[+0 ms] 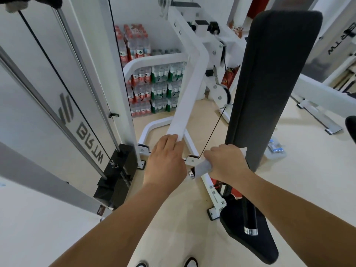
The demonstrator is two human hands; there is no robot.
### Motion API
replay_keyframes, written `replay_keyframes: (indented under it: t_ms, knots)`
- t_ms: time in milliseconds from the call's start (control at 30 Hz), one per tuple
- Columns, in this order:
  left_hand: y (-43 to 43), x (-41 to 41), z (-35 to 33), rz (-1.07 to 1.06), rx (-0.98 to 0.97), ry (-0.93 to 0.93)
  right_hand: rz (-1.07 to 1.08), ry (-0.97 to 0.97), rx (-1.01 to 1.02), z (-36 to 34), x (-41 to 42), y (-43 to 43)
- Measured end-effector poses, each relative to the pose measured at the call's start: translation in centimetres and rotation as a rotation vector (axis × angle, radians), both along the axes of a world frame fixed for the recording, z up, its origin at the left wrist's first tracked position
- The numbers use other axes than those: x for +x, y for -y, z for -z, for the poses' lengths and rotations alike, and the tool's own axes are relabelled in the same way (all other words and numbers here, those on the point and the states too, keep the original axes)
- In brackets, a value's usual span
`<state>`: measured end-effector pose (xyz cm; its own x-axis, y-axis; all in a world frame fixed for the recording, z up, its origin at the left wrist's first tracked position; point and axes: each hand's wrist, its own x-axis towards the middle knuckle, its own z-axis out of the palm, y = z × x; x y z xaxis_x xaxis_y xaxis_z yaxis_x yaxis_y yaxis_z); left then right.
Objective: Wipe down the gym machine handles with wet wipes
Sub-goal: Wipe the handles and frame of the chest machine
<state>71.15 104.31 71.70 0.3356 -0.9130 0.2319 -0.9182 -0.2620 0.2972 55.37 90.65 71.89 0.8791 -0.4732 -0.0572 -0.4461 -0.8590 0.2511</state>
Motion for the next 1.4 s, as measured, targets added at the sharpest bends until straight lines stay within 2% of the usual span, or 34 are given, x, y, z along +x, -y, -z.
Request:
replay_keyframes:
  t_ms: [67, 200, 267, 333, 433, 533, 567, 667, 700, 733, 800, 833, 867, 933, 1000, 1067, 1133, 1233, 1300, 1400]
  knots:
    - [0.1, 0.0, 0.0, -0.003, 0.029, 0.014, 0.123, -0.273, 0.108, -1.7, 1.4, -0.4]
    - [0.4, 0.0, 0.1, -0.006, 0.057, 0.033, 0.209, -0.642, 0.362, -3.4, 4.7, 0.1]
    - [0.4, -0.1, 0.1, -0.008, 0.056, 0.033, 0.166, -0.839, 0.517, -3.7, 6.6, -0.3]
    - [0.4, -0.1, -0.1, -0.012, 0.047, 0.02, 0.095, -0.922, 0.59, -3.8, 8.1, -1.5]
    - [0.3, -0.1, -0.6, -0.008, 0.028, -0.001, 0.024, -0.762, 0.507, -3.5, 7.8, -2.5]
    - [0.2, 0.0, -0.5, 0.017, 0.046, -0.018, -0.051, -0.376, 0.186, -1.3, 4.7, -3.1]
    - [0.2, 0.0, -0.3, 0.017, 0.047, -0.018, -0.081, -0.302, 0.065, -0.2, 3.8, -3.4]
    - [0.3, 0.3, 0.2, 0.009, 0.025, -0.048, -0.213, -0.062, -0.08, 2.0, 2.6, -3.5]
    - [0.3, 0.3, 0.3, 0.009, 0.016, -0.054, -0.223, -0.032, -0.027, 1.5, 2.5, -3.0]
    - [0.4, 0.3, 0.3, 0.011, 0.01, -0.051, -0.163, -0.087, 0.058, 0.4, 2.3, -2.2]
    - [0.3, 0.3, 0.2, 0.019, 0.012, -0.042, 0.051, -0.22, 0.192, -1.5, 1.3, 0.4]
    - [0.3, 0.4, 0.2, 0.018, 0.015, -0.039, 0.215, -0.233, 0.329, -1.9, 0.5, 1.9]
    - [0.3, 0.4, 0.1, 0.013, 0.021, -0.037, 0.387, -0.193, 0.51, -2.0, -0.5, 3.3]
    - [0.4, 0.3, 0.2, 0.007, 0.037, -0.024, 0.579, -0.035, 0.807, -1.8, -2.3, 4.6]
    - [0.5, 0.3, 0.3, 0.011, 0.045, 0.006, 0.626, 0.047, 0.851, -1.5, -2.9, 4.2]
    - [0.6, 0.3, 0.4, 0.009, 0.066, 0.026, 0.616, 0.109, 0.632, -0.9, -2.7, 3.2]
    - [0.6, 0.3, 0.4, 0.004, 0.099, 0.015, 0.584, 0.159, 0.314, -0.2, -2.7, 1.6]
    - [0.3, 0.1, 0.5, 0.004, 0.105, 0.028, 0.561, 0.269, -0.013, 1.5, -3.2, -1.0]
    - [0.2, -0.1, 0.4, 0.014, 0.099, 0.054, 0.509, 0.27, -0.122, 2.5, -3.4, -2.5]
    - [0.5, -0.2, 0.3, 0.013, 0.129, 0.066, 0.462, 0.197, -0.128, 3.7, -3.2, -4.7]
